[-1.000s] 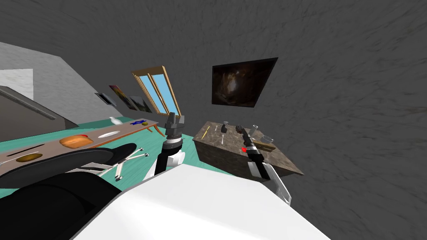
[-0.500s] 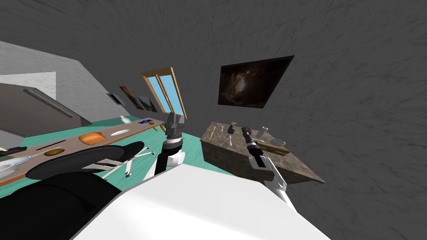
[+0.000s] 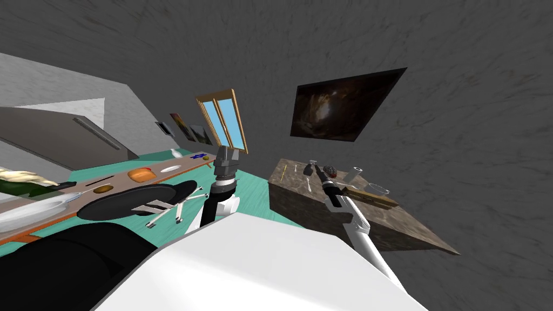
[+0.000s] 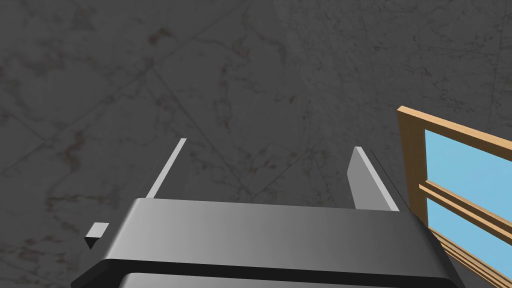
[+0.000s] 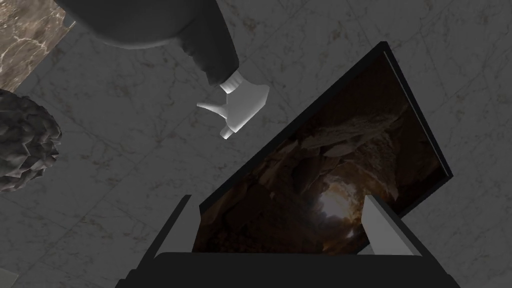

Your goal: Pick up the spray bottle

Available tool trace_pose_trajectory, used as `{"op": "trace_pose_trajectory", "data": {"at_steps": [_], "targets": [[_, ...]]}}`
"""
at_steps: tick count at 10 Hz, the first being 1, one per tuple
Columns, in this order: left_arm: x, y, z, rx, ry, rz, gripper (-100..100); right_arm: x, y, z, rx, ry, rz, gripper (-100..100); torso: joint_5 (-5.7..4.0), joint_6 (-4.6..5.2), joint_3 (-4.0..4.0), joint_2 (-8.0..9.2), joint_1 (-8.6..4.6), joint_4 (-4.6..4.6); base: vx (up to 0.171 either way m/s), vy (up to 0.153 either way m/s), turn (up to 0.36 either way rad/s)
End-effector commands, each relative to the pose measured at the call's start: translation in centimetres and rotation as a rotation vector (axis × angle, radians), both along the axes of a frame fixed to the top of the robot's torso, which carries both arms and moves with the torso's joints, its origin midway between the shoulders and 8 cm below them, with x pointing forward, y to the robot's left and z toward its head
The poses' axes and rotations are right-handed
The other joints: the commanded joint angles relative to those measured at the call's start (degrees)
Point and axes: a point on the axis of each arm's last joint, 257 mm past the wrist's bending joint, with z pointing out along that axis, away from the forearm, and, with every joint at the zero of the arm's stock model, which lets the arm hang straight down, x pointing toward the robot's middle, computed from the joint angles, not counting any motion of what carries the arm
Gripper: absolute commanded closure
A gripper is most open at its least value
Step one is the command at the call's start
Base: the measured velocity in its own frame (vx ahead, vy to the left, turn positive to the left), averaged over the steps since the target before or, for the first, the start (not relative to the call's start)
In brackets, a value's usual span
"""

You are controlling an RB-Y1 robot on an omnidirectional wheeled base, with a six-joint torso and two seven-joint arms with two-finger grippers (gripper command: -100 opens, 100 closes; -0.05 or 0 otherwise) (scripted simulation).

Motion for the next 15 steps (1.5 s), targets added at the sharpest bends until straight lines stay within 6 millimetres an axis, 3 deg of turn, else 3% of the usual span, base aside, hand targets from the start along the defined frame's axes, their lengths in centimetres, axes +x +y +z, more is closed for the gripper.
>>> {"op": "trace_pose_trajectory", "data": {"at_steps": [1, 4, 7, 8, 10, 11, 12, 14, 15], "targets": [[0.0, 0.0, 0.0, 0.0, 0.0, 0.0, 0, 0.6, -1.2, -1.1, -0.026, 0.034, -0.037, -100, 0.0, 0.0, 0.0, 0.0, 0.0, 0.0, -0.007, 0.154, 0.034], [0.0, 0.0, 0.0, 0.0, 0.0, 0.0, 0, 2.0, -5.1, -2.3, -0.104, 0.094, -0.127, -100, -0.05, 0.04, 0.04, 0.07, -0.27, 0.01, -0.001, 0.138, 0.075], [0.0, 0.0, 0.0, 0.0, 0.0, 0.0, 0, 2.3, -7.6, -3.8, -0.14, 0.143, -0.182, -100, -0.05, 0.02, 0.04, 0.06, -0.31, 0.02, 0.008, 0.109, 0.055], [0.0, 0.0, 0.0, 0.0, 0.0, 0.0, 0, 2.6, -9.4, -3.6, -0.177, 0.156, -0.223, -100, -0.08, 0.05, 0.03, 0.06, -0.4, 0.01, 0.033, 0.111, 0.104], [0.0, 0.0, 0.0, 0.0, 0.0, 0.0, 0, 2.5, -10.0, -4.9, -0.175, 0.183, -0.234, -100, -0.07, 0.04, 0.01, 0.03, -0.36, 0.0, 0.01, 0.077, 0.02], [0.0, 0.0, 0.0, 0.0, 0.0, 0.0, 0, 2.5, -12.2, -5.4, -0.209, 0.212, -0.282, -100, -0.11, 0.06, 0.05, 0.09, -0.55, 0.01, 0.011, 0.075, 0.118], [0.0, 0.0, 0.0, 0.0, 0.0, 0.0, 0, 2.4, -12.5, -5.9, -0.208, 0.224, -0.287, -100, -0.1, 0.02, 0.04, 0.06, -0.49, 0.02, 0.013, 0.078, 0.046], [0.0, 0.0, 0.0, 0.0, 0.0, 0.0, 0, 1.8, -17.0, -7.2, -0.274, 0.288, -0.381, -100, -0.08, 0.02, 0.03, 0.04, -0.39, 0.01, 0.019, 0.134, 0.118], [0.0, 0.0, 0.0, 0.0, 0.0, 0.0, 0, 1.5, -17.6, -8.0, -0.272, 0.307, -0.393, -100, -0.04, 0.03, 0.02, 0.03, -0.2, 0.0, 0.028, 0.137, 0.048]]}}
